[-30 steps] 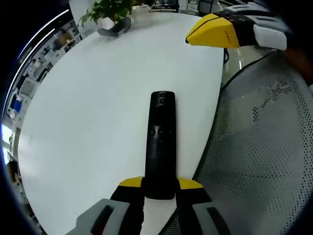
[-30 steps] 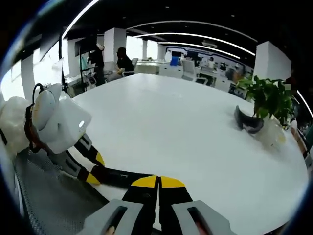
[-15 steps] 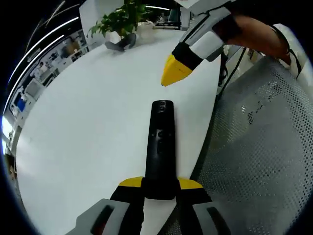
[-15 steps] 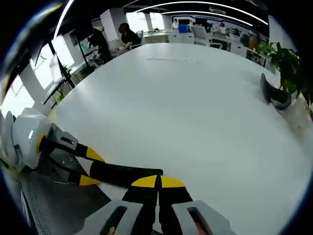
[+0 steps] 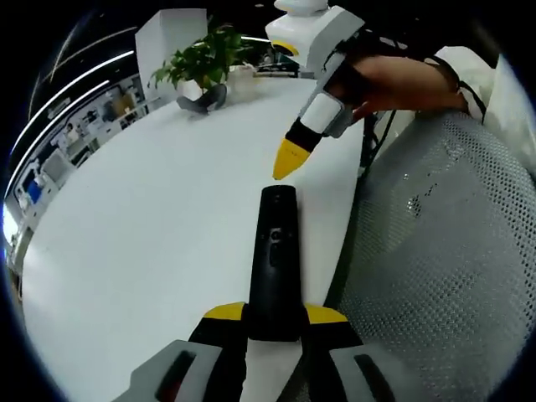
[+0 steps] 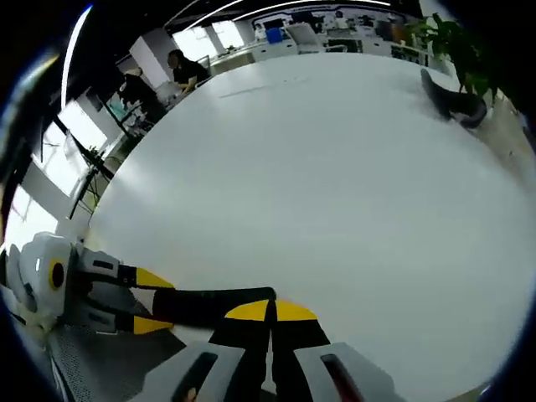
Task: Press the specified remote control buttons in sequence, fully releasing each button before pressing the next.
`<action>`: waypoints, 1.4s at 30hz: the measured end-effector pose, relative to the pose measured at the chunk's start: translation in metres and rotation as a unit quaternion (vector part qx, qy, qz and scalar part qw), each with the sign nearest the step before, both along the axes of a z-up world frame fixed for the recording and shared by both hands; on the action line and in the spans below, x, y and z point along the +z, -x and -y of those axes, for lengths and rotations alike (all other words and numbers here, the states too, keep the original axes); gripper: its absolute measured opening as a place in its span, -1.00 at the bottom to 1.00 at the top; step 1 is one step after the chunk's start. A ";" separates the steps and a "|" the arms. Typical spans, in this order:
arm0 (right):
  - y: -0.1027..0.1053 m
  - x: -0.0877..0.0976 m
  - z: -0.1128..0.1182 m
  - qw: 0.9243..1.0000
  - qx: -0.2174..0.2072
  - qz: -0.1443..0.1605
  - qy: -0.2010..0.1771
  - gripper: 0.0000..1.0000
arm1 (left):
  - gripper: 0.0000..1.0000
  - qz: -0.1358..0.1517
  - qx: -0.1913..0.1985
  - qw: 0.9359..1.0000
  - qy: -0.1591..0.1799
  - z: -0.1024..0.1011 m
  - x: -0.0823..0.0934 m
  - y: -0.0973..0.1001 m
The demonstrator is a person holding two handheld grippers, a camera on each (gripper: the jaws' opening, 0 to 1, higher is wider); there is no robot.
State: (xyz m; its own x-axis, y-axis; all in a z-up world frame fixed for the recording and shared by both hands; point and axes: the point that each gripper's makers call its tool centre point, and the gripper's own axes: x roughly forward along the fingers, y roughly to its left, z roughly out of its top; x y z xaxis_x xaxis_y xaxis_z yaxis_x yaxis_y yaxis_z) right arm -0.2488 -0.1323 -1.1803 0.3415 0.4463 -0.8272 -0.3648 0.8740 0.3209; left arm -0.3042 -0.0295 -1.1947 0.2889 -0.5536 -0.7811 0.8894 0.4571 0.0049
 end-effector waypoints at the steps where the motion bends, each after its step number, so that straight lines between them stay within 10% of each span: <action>1: 0.001 0.000 -0.001 1.000 0.000 -0.002 0.000 -1.00 | -0.52 -0.004 0.002 1.000 0.003 0.000 0.000 0.000; 18: 0.009 -0.005 -0.014 0.998 0.060 0.003 0.030 -1.00 | -0.52 0.009 -0.018 1.000 0.017 0.004 0.001 0.002; 42: 0.007 -0.003 -0.011 1.000 0.006 -0.011 -0.028 -1.00 | -0.51 0.012 -0.015 0.999 0.031 0.008 0.001 0.001</action>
